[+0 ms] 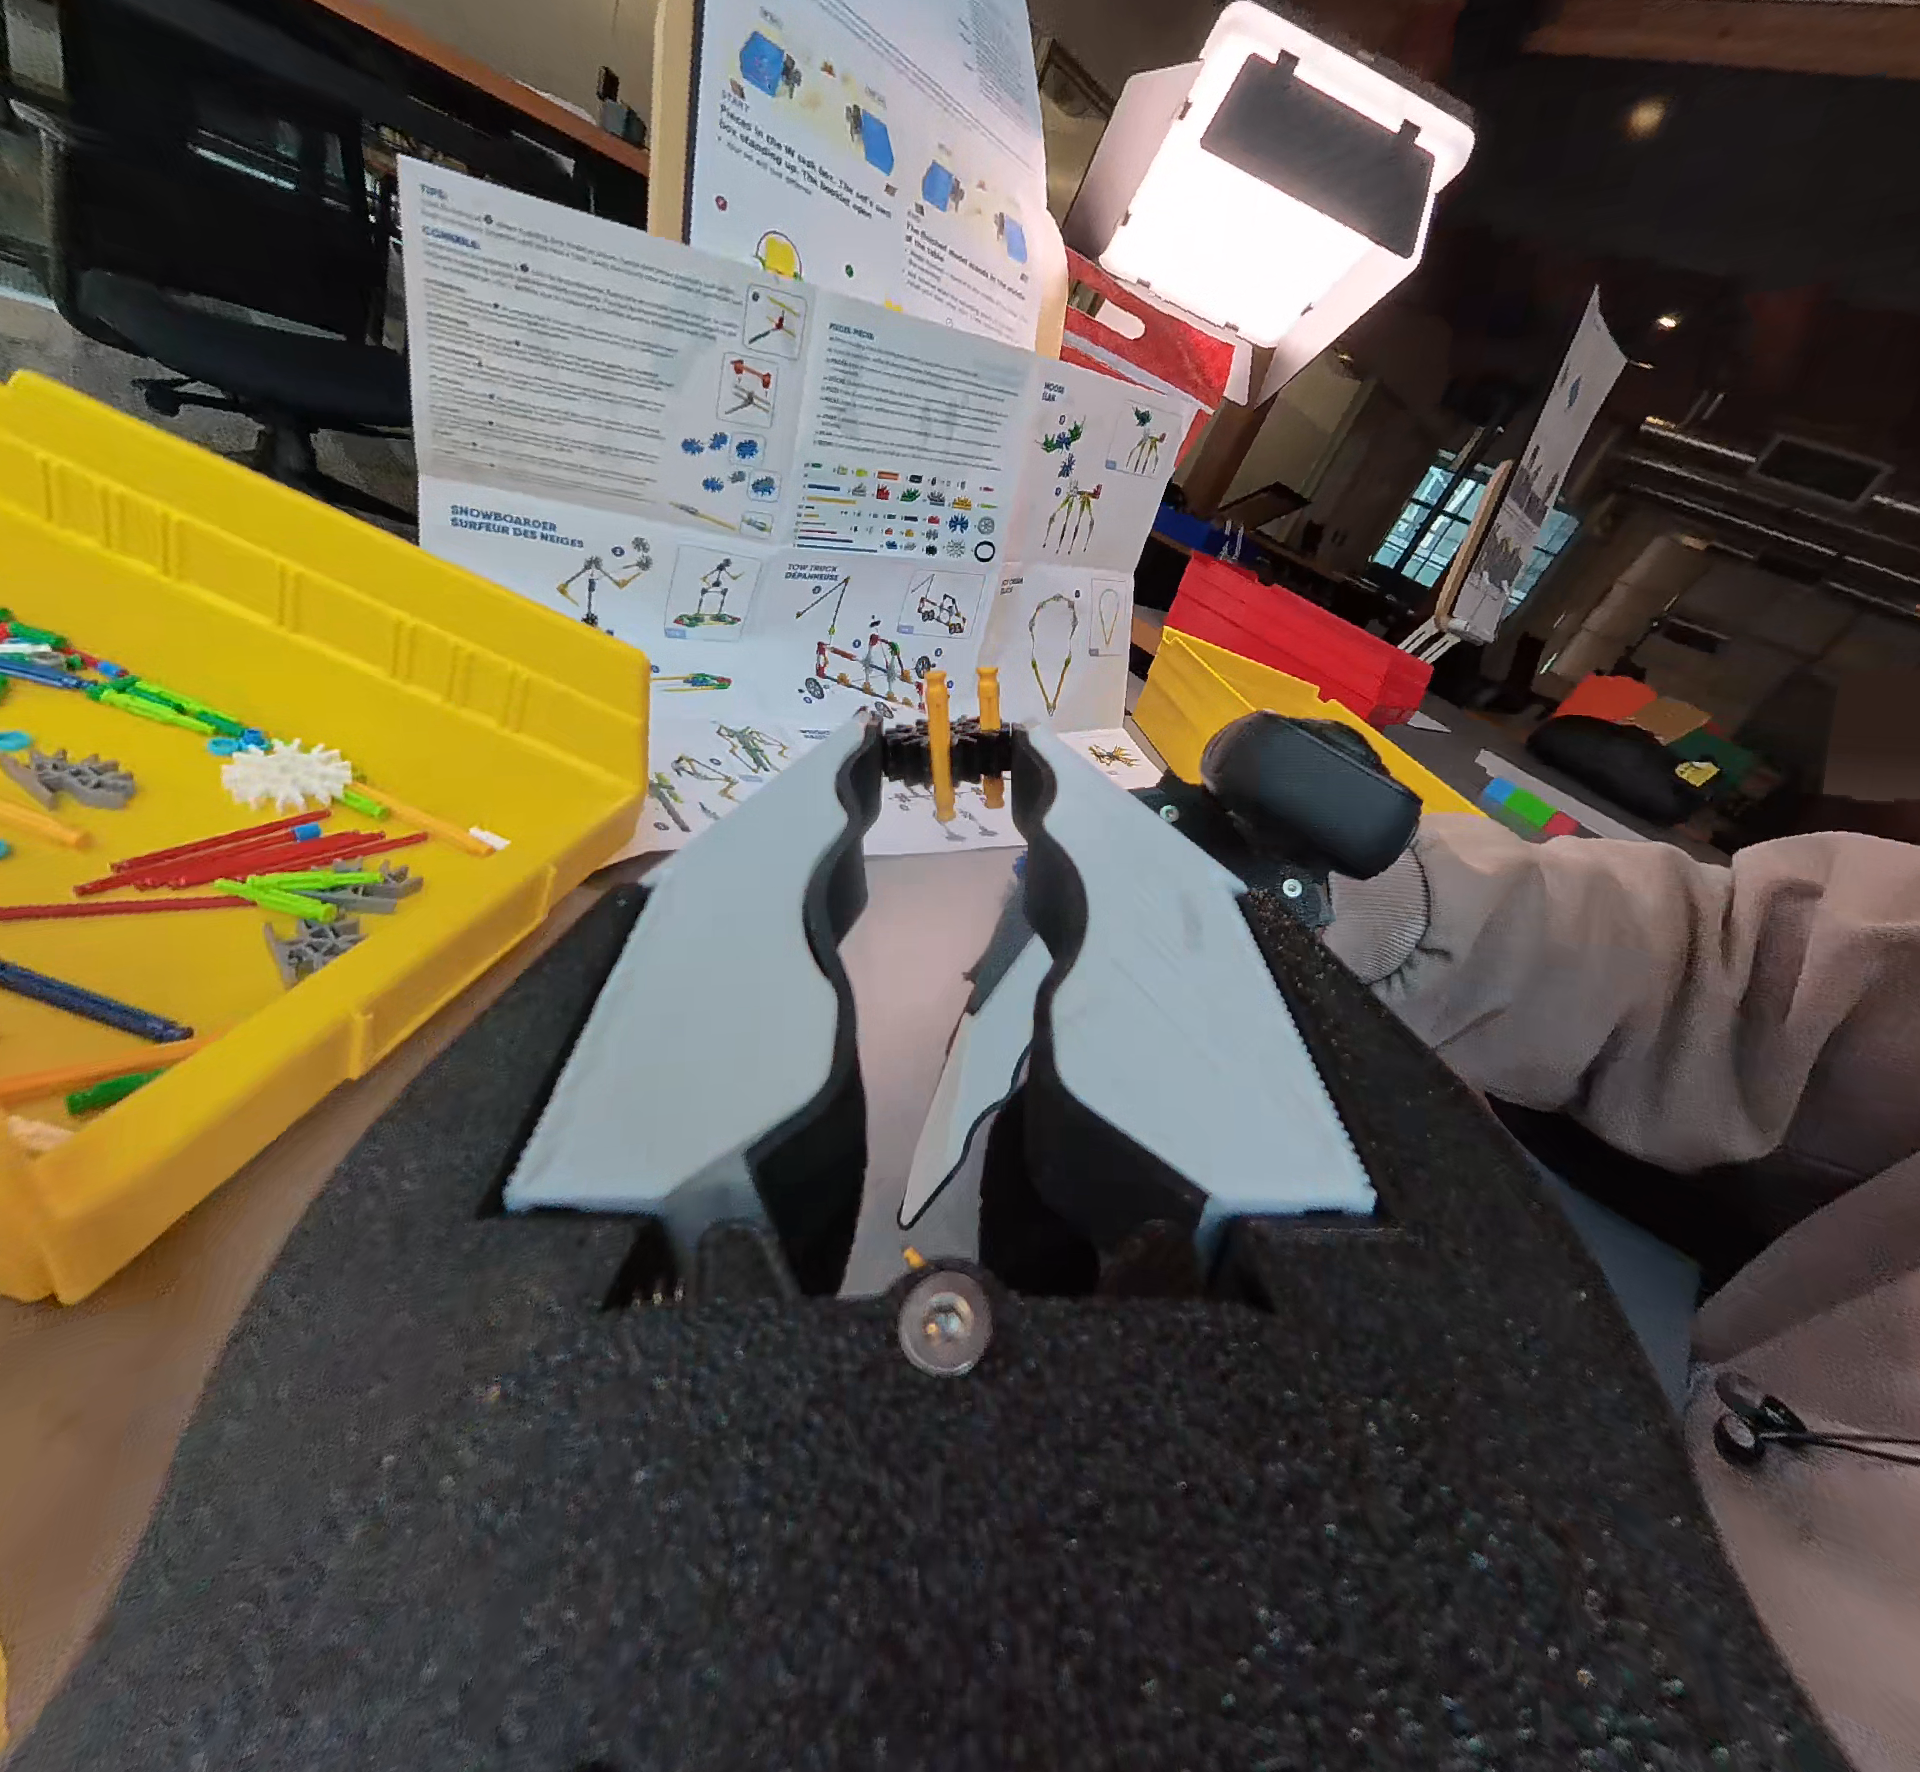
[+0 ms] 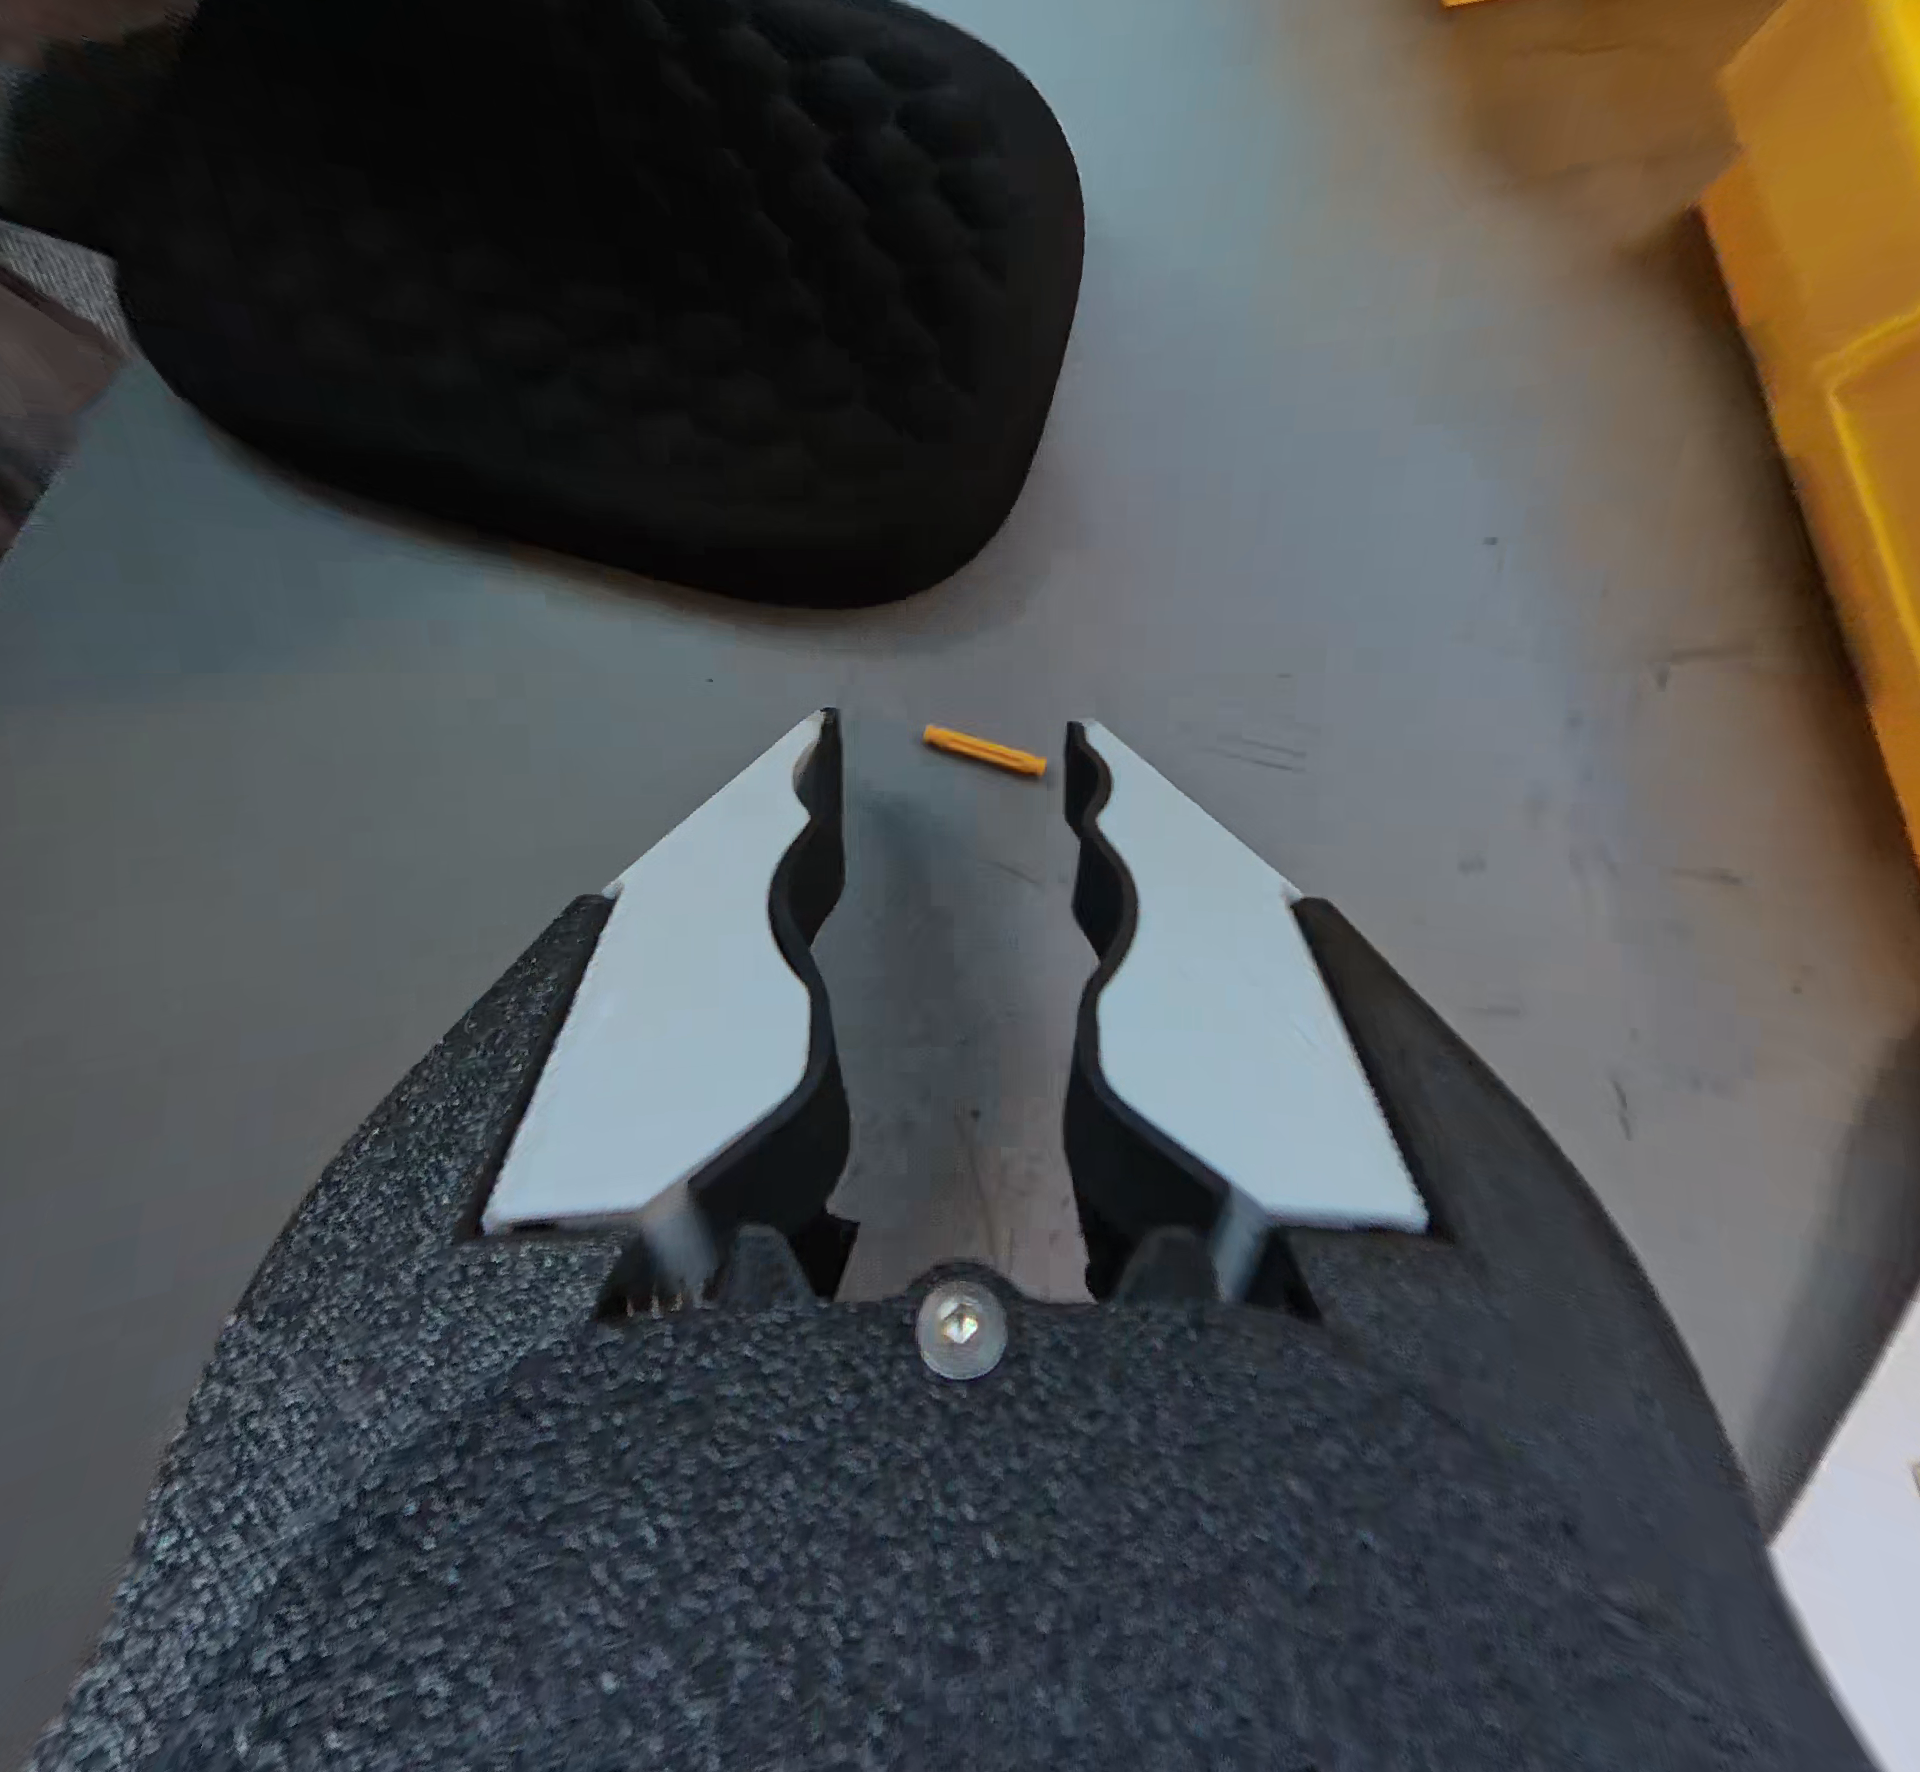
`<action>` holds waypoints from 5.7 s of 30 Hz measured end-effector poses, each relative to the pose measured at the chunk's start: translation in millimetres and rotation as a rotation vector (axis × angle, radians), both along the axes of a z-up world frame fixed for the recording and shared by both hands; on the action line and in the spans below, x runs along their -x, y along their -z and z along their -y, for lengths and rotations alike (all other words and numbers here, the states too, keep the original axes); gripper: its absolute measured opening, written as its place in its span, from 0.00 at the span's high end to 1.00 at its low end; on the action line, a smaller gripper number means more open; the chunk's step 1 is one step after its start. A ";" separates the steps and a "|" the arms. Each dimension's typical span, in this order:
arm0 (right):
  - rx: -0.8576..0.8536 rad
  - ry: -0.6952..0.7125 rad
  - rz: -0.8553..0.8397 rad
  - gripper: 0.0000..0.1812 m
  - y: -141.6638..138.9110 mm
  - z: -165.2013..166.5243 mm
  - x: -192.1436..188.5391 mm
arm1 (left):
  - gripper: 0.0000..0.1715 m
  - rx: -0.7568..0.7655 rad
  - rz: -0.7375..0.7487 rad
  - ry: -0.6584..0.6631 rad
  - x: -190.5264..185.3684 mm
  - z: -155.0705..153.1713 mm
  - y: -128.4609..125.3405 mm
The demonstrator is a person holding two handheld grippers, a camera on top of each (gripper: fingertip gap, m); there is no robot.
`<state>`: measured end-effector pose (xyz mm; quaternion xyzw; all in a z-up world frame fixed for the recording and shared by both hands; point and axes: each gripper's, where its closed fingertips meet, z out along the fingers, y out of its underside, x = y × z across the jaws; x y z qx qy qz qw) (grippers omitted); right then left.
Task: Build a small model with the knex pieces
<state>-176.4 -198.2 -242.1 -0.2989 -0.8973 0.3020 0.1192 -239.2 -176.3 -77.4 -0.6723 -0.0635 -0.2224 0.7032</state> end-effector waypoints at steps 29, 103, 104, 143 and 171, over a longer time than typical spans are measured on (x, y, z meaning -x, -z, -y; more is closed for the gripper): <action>-0.331 1.382 -0.827 0.69 -168.5 -357.6 -323.7 | 0.86 0.160 -0.270 0.494 -161.9 -76.9 40.8; 0.451 0.445 -0.486 0.86 -97.0 -145.3 -136.4 | 0.96 0.067 -0.302 0.882 -214.5 -127.3 64.5; 0.454 0.437 -0.479 0.86 -95.6 -143.9 -137.9 | 0.96 0.068 -0.303 0.893 -215.8 -126.0 65.4; 0.448 0.398 -0.365 0.87 -61.8 -144.5 -146.7 | 0.96 0.130 -0.489 0.871 -222.4 -128.3 97.7; -0.275 1.347 -0.469 0.99 -136.4 -379.1 -290.4 | 0.96 0.170 -0.364 0.645 -176.1 -161.2 97.0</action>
